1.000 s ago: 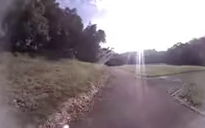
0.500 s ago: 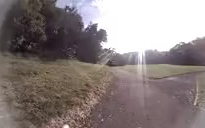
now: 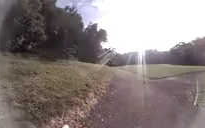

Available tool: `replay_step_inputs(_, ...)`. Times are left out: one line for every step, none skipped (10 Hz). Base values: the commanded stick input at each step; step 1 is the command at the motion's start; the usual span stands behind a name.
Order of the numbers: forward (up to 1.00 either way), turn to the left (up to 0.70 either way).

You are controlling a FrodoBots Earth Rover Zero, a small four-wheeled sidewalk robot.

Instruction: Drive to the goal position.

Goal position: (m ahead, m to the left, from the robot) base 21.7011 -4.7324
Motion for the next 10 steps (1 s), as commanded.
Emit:
replay_step_inputs(0.85,0.00)
replay_step_inputs(0.85,-0.01)
replay_step_inputs(0.85,-0.02)
replay_step_inputs(0.85,-0.17)
replay_step_inputs(0.85,-0.34)
replay_step_inputs(0.85,-0.34)
replay_step_inputs(0.85,-0.34)
replay_step_inputs(0.85,-0.34)
replay_step_inputs(0.85,-0.34)
replay_step_inputs(0.85,-0.34)
